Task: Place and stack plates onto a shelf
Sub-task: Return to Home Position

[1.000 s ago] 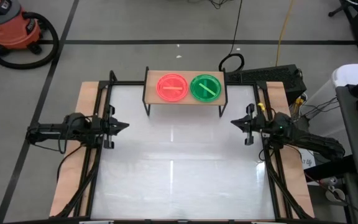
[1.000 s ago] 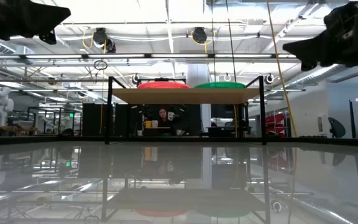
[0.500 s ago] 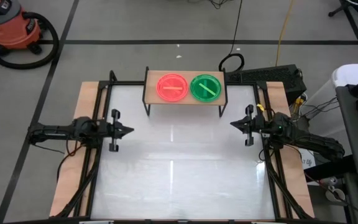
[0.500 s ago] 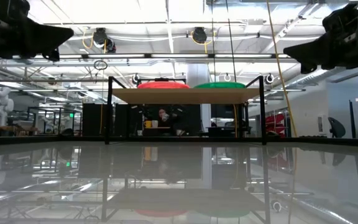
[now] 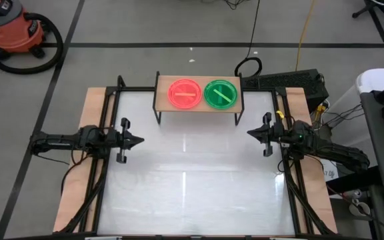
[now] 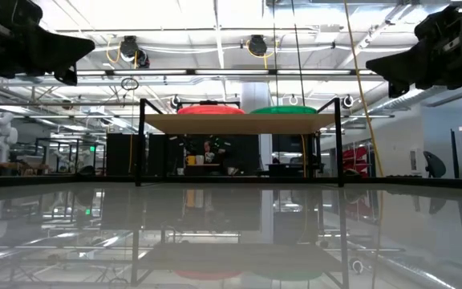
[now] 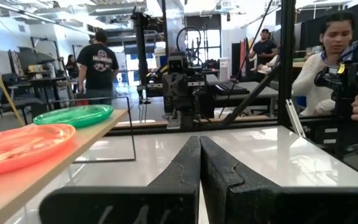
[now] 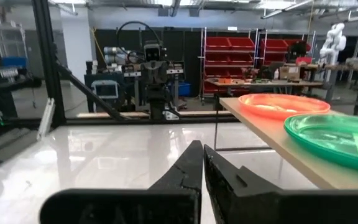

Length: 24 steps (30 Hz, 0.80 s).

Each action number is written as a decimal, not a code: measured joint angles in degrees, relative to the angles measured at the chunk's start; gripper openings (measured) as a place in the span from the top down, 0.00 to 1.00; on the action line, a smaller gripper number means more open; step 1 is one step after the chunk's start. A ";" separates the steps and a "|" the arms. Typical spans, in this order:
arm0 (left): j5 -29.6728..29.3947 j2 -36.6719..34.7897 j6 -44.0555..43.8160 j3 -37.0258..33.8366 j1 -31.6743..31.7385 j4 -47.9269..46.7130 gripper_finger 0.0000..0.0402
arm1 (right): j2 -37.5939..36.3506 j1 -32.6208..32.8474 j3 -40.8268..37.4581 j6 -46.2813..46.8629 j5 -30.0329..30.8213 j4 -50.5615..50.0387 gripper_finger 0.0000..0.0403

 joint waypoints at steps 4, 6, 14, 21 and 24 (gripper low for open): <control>0.00 0.01 0.17 0.00 0.00 -0.09 0.99 | 0.02 0.00 -0.01 -3.96 0.00 -0.35 1.00; -0.01 0.01 0.17 0.00 0.00 -0.09 0.99 | 0.00 -0.02 -0.01 -4.06 0.00 -0.28 1.00; -0.04 0.01 0.19 0.00 0.00 -0.09 0.99 | 0.00 0.01 -0.01 -3.71 0.00 -0.25 1.00; -0.04 0.01 0.23 0.02 0.00 -0.09 0.99 | 0.00 0.01 -0.03 -3.69 0.00 -0.25 1.00; -0.07 0.01 0.25 0.02 0.00 -0.09 0.99 | 0.00 0.00 -0.03 -3.69 0.00 -0.25 1.00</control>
